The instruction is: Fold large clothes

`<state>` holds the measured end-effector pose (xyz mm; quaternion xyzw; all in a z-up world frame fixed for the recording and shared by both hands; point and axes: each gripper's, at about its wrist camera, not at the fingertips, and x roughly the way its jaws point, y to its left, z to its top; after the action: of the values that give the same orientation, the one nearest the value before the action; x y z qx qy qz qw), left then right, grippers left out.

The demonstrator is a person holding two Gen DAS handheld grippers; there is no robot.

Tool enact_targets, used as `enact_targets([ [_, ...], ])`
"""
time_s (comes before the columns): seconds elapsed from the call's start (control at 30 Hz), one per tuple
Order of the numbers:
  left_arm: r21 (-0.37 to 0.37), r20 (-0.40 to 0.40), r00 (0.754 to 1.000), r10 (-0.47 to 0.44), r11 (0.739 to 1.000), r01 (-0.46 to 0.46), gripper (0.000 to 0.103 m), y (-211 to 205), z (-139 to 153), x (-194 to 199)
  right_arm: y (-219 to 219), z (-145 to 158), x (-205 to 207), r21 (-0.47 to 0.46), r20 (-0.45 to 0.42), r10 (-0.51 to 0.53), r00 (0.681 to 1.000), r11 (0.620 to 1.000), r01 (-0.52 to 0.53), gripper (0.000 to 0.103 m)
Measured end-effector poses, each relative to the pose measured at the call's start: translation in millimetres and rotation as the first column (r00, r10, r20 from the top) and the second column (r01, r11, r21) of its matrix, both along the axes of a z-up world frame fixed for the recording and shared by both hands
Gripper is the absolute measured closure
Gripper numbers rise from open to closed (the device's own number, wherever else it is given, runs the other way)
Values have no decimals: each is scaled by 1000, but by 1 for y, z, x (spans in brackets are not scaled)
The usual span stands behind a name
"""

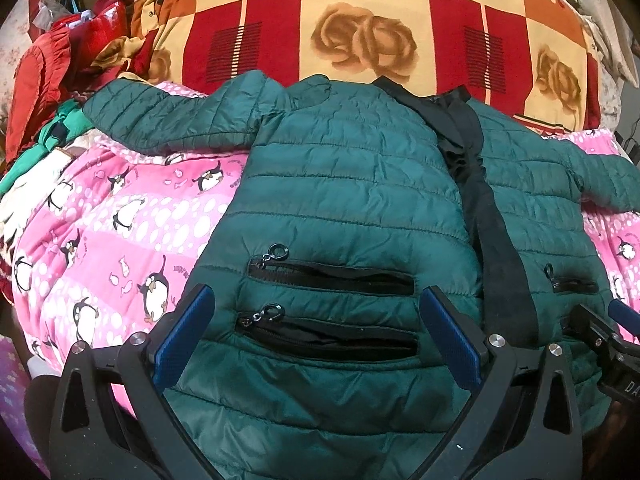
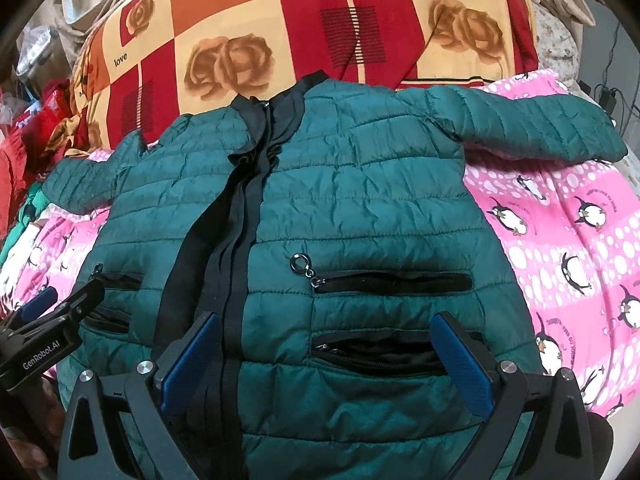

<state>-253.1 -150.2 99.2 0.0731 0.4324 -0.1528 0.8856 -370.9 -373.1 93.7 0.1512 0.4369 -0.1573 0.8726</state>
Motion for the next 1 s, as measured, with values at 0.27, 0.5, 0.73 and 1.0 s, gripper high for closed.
enact_targets([
  [0.27,6,7,1000,1,1000,-1,1,-2,-1,-2,-2,-3,2,8,-11,-12,1000,1000,12,0],
  [0.5,9,10,1000,3,1000,-3,1,-2,-2,-2,1,-5,3,-1,-24,1,1000,1000,-1,0],
  [0.73,12,16,1000,9,1000,-10,1,-1,-2,-1,4,-6,5,0,-27,24,999,1000,-24,0],
  [1.0,14,13,1000,12,1000,-12,1,-1,-4,0,7,-6,6,-20,-33,33,999,999,-34,0],
])
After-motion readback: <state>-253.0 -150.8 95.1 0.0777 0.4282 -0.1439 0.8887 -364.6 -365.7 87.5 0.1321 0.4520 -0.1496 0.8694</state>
